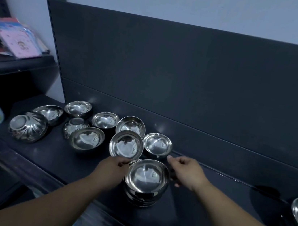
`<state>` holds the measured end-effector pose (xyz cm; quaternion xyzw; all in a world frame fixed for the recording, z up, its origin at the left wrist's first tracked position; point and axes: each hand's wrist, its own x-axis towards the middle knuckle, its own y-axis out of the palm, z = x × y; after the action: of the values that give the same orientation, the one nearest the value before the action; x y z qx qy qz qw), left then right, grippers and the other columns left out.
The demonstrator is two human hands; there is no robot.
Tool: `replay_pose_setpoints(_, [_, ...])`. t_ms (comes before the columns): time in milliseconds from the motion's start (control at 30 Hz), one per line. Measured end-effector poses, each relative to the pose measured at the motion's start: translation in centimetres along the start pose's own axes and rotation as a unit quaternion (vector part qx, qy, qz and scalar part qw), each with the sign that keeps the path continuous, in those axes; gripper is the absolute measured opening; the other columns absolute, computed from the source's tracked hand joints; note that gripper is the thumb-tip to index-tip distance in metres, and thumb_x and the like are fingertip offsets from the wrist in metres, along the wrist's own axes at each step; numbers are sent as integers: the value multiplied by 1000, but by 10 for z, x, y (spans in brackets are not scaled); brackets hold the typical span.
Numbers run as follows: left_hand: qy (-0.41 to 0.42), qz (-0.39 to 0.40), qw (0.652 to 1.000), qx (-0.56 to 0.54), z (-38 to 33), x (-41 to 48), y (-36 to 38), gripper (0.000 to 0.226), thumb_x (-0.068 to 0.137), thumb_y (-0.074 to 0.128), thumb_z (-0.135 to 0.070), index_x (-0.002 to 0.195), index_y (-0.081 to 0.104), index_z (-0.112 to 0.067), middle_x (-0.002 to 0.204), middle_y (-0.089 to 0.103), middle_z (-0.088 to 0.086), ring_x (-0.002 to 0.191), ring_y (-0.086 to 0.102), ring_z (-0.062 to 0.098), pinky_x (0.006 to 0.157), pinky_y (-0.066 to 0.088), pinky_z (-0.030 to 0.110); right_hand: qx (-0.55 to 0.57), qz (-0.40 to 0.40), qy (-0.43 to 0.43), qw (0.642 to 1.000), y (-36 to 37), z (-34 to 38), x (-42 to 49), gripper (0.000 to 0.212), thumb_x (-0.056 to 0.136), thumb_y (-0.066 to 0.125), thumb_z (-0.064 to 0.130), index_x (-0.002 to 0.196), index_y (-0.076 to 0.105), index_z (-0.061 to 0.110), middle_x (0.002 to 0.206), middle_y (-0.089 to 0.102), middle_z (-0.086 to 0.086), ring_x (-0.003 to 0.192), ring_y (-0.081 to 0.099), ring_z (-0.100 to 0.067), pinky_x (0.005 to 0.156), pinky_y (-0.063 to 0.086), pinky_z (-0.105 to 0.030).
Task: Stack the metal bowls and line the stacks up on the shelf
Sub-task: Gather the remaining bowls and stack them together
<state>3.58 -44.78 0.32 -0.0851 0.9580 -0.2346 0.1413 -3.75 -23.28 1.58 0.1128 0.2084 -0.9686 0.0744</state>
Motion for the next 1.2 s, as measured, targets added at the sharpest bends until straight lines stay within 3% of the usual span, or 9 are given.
replay_pose_setpoints(267, [-1, -63, 998, 9, -1, 2, 6, 20, 90, 59, -23, 105, 72, -24, 87, 73, -3, 73, 64, 13, 80, 55, 30, 79, 3, 70, 994, 9, -7, 52, 27, 91, 61, 36, 98, 63, 10, 76, 67, -10, 58, 62, -21, 55, 52, -30])
replay_pose_setpoints(367, [-18, -78, 996, -26, 0, -2, 8, 20, 90, 60, -26, 107, 71, -25, 96, 74, -4, 87, 68, 12, 88, 55, 34, 84, 25, 97, 991, 17, -7, 69, 38, 92, 59, 38, 106, 64, 2, 76, 65, -12, 54, 59, -21, 49, 49, -26])
replay_pose_setpoints(467, [-39, -79, 994, -67, 2, -3, 9, 25, 89, 63, -30, 112, 69, -23, 100, 73, -4, 92, 69, 12, 91, 54, 36, 82, 36, 115, 989, 24, -5, 78, 34, 94, 58, 32, 111, 62, 2, 73, 62, -9, 51, 56, -19, 44, 43, -22])
replay_pose_setpoints(633, [-59, -74, 986, -138, 9, -5, 12, 8, 87, 65, -34, 92, 70, -35, 95, 74, -8, 89, 71, 12, 87, 57, 38, 139, 39, 122, 982, 30, -6, 78, 17, 89, 62, 14, 101, 65, 2, 69, 62, -9, 49, 57, -19, 33, 42, -16])
replay_pose_setpoints(700, [-66, -74, 982, -163, 10, -5, 14, 11, 88, 64, -35, 96, 70, -33, 96, 74, -5, 90, 71, 16, 83, 59, 39, 159, 32, 124, 979, 27, -10, 75, 9, 90, 58, 13, 91, 63, 5, 67, 63, -8, 42, 59, -15, 37, 45, -18])
replay_pose_setpoints(833, [-71, -57, 977, -194, 8, -2, 19, 22, 90, 62, -35, 110, 69, -26, 100, 74, -1, 93, 71, 19, 78, 60, 37, 176, -21, 79, 981, 7, -12, 67, 17, 91, 57, 26, 91, 59, 9, 78, 69, -12, 62, 65, -24, 62, 56, -34])
replay_pose_setpoints(933, [-55, -39, 980, -185, 2, 1, 22, 20, 92, 60, -33, 109, 69, -26, 101, 73, -1, 93, 70, 18, 68, 59, 27, 183, -66, 20, 981, -12, 5, 52, 22, 89, 57, 29, 90, 60, 7, 72, 66, -12, 60, 64, -26, 60, 54, -36])
replay_pose_setpoints(1067, [-59, -8, 981, -185, -3, 4, 19, 22, 95, 52, -42, 99, 69, -29, 104, 71, 0, 96, 68, 20, 81, 59, 40, 149, -59, -31, 987, -22, 36, 15, 19, 91, 54, 24, 86, 62, 8, 65, 62, -11, 55, 58, -25, 55, 49, -32])
replay_pose_setpoints(1200, [-59, 34, 971, -229, -11, 1, 12, 40, 94, 39, -59, 102, 65, -31, 99, 72, -6, 94, 67, 17, 76, 56, 34, 35, -51, -23, 998, -12, 43, -21, 22, 87, 59, 27, 81, 66, 7, 62, 65, -9, 51, 58, -21, 50, 51, -30])
